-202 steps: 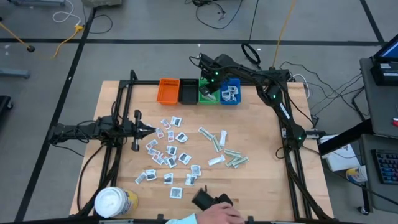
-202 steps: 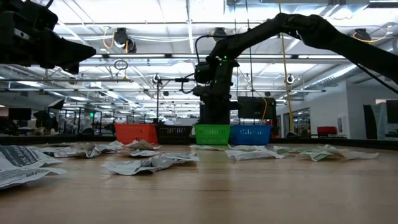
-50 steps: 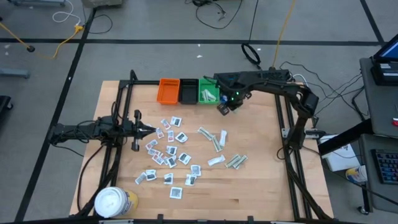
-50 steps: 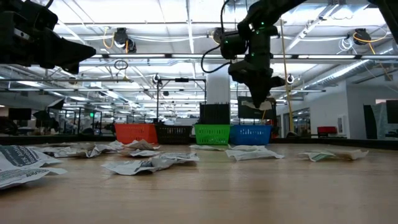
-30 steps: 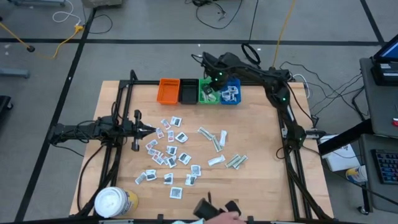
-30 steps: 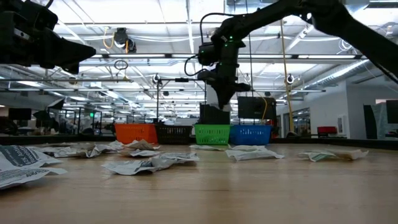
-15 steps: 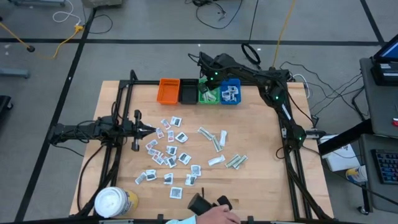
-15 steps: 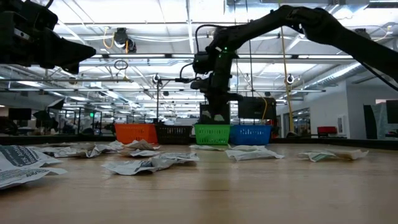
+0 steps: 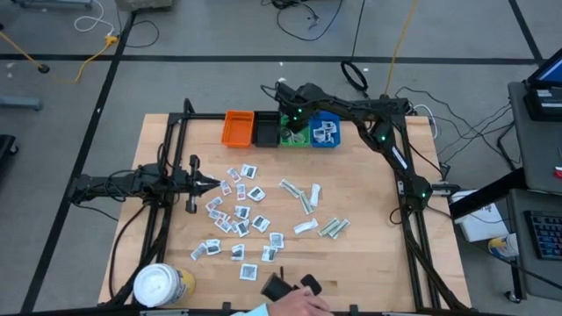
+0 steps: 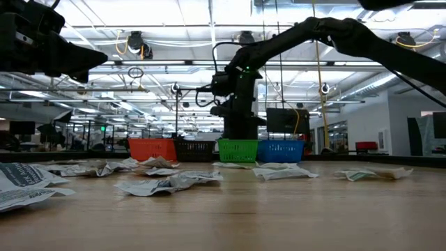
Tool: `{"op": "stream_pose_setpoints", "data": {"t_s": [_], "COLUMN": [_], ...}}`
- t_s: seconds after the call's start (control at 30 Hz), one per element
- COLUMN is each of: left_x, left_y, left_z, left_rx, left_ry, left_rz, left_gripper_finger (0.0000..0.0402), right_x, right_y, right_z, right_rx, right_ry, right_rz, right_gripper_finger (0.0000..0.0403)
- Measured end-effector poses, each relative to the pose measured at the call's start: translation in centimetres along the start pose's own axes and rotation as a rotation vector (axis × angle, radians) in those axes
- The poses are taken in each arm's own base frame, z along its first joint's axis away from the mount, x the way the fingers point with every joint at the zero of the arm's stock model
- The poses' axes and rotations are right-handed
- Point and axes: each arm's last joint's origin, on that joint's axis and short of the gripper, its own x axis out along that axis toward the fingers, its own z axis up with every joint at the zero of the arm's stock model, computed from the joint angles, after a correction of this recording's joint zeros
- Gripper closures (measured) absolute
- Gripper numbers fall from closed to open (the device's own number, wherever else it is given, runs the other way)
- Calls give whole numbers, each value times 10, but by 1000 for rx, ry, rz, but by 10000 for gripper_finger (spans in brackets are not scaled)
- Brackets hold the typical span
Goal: Pick & Place First Aid Supplies
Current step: Put the green bandage into the green bin
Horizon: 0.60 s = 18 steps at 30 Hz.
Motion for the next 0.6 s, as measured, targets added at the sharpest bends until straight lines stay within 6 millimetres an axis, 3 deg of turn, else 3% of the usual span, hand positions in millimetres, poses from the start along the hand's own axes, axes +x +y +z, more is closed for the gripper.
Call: {"op": "stream_pose_setpoints", "data": {"t_s": [0.4, 0.6], "left_x": [0, 0], "left_y": [0, 0], "left_z": [0, 0], "left_rx": [0, 0], "left_ry": [0, 0], "left_rz": [0, 0], "left_gripper_finger": [364, 364], "right_x": [-1, -30], "right_y": [1, 2], "right_z": [-1, -11], "right_rx": [-43, -97], "right_ry": [9, 28], "right_rz": [-2, -4], "right_gripper_finger": [250, 222]}}
